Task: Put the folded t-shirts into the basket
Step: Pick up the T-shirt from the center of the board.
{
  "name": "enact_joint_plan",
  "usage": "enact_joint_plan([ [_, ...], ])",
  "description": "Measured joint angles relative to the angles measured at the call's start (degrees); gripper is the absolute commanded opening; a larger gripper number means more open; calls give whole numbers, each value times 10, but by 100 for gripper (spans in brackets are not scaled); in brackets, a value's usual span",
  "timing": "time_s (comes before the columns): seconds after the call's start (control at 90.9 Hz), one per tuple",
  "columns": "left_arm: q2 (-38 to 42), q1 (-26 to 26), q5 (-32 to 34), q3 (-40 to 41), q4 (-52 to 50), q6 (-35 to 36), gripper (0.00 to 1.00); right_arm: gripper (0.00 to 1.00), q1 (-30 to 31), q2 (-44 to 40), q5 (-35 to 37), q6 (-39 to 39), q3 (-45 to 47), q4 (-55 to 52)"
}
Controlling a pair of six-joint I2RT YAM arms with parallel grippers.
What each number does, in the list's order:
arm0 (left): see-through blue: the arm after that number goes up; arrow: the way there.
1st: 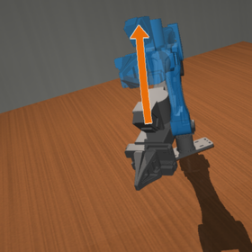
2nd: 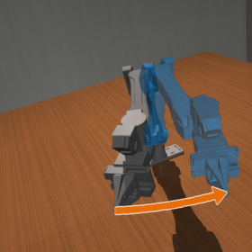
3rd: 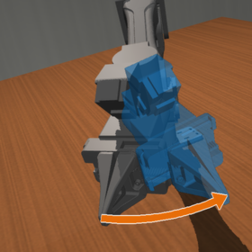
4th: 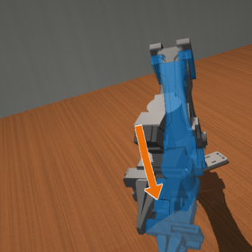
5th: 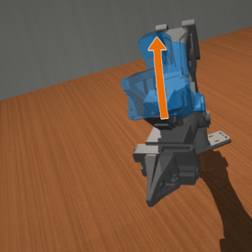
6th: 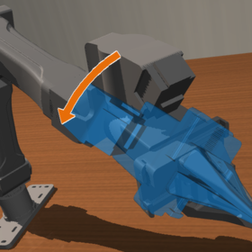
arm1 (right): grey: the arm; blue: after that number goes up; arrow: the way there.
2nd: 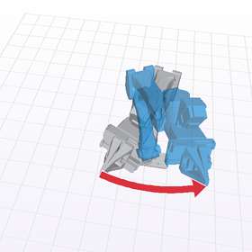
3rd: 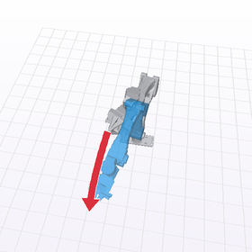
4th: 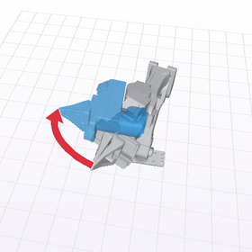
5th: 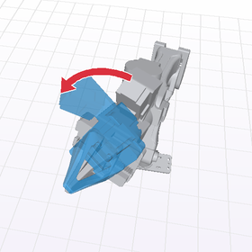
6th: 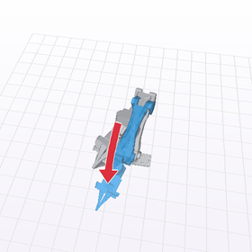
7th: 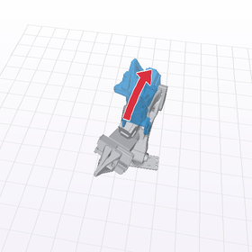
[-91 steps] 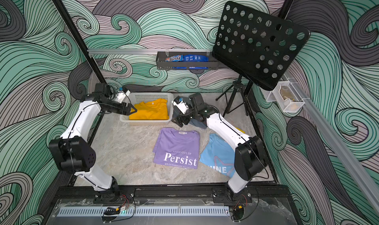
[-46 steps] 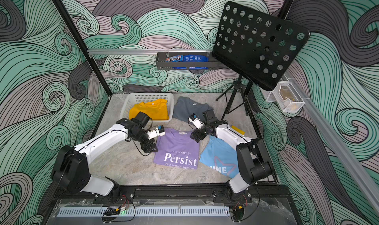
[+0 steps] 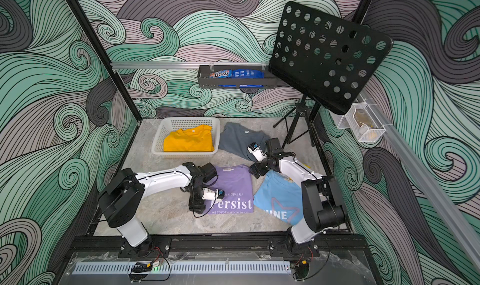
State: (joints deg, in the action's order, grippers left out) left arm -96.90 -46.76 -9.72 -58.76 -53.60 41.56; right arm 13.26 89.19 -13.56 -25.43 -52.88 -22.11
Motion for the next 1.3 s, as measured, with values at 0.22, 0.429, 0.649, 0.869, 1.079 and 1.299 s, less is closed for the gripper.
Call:
enact_joint_plan([
  [0.22, 101, 23, -5, 4, -9, -46, 86, 91, 58, -8, 10, -10, 14, 1],
  [0.429, 132, 165, -2, -8, 42, -124, 98, 91, 80, 46, -6, -6, -11, 1],
  [0.649, 51, 207, 6, -43, 75, -157, 97, 92, 95, 94, -3, 10, -35, 0],
  [0.869, -5, 207, 16, -59, 97, -167, 94, 91, 93, 111, 0, 23, -60, 6],
  [1.079, -59, 207, 11, -101, 100, -164, 90, 89, 82, 136, -3, 28, -68, 4],
  [1.299, -90, 207, 0, -108, 99, -159, 89, 86, 83, 149, -4, 35, -68, 5],
])
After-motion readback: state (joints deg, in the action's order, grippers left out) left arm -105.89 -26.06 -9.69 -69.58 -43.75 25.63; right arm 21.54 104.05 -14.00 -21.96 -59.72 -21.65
